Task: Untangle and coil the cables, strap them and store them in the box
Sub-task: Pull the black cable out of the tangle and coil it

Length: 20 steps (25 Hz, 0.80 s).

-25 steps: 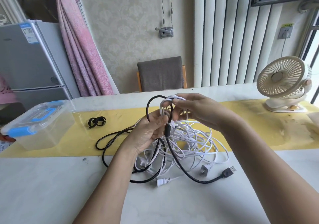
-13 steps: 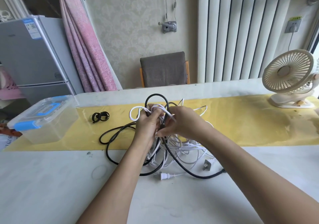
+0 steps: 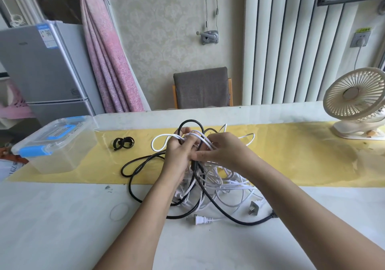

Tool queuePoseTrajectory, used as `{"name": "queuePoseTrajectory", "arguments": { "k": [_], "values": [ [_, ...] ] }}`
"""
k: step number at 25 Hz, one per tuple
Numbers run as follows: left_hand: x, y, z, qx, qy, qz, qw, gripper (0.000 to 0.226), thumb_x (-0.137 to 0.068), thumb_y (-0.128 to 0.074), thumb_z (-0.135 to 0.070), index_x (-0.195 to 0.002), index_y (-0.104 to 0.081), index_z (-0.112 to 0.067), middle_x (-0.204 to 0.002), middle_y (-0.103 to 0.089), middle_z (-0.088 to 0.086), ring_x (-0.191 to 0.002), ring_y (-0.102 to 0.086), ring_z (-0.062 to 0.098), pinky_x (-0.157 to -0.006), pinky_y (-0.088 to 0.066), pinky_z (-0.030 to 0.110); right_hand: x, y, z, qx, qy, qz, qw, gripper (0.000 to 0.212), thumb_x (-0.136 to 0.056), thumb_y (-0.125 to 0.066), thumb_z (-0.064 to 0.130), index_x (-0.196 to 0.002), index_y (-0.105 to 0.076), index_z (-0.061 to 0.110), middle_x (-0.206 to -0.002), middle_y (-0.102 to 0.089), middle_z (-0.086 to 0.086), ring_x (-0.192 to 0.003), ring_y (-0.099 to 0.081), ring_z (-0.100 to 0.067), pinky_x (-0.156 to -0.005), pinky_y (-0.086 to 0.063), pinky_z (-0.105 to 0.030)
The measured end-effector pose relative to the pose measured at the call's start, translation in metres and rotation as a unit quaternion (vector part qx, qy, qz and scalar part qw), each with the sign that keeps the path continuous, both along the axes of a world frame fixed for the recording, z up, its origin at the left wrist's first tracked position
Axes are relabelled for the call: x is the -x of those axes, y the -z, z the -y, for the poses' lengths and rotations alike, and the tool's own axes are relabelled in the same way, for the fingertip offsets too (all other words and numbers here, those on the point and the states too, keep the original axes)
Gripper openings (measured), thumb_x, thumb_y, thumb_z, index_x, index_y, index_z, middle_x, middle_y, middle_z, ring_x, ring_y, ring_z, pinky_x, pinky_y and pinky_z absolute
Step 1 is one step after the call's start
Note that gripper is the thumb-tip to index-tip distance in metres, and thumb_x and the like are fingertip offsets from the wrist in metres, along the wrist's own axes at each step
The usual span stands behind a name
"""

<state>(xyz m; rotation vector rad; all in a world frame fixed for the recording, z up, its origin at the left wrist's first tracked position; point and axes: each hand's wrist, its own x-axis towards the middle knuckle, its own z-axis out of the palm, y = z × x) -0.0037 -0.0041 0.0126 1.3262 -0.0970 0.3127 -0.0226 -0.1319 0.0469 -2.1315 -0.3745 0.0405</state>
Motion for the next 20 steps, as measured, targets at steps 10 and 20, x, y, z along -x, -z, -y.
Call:
{"name": "queuePoseTrajectory", "arguments": {
  "k": [10,20],
  "values": [
    [-0.006,0.005,-0.001,-0.038,-0.012,-0.001,0.999,0.026,-0.093,-0.053,-0.005,-0.074,-0.041,-0.016,-0.048,-0.049,-0.015,-0.047,-0.048,-0.001,-0.051,-0.040,0.015,0.004,-0.001,-0.009,0.084,0.044,0.027,0.995,0.030,-0.075,-0.074,0.034,-0.073,-0.053,0.012,-0.056,-0.043,0.005,-0.051,-0.037,-0.009,-0.041,-0.025,-0.020],
    [-0.005,-0.006,-0.014,-0.152,0.069,0.035,0.985,0.028,-0.088,-0.060,-0.001,-0.071,-0.041,-0.014,-0.069,-0.062,-0.005,-0.048,-0.057,0.009,-0.043,-0.043,0.020,0.004,-0.034,0.021,0.066,0.019,0.038,0.997,0.034,-0.069,-0.080,0.028,-0.065,-0.061,0.001,-0.059,-0.038,-0.006,-0.055,-0.030,-0.017,-0.049,-0.019,-0.028]
  ]
}}
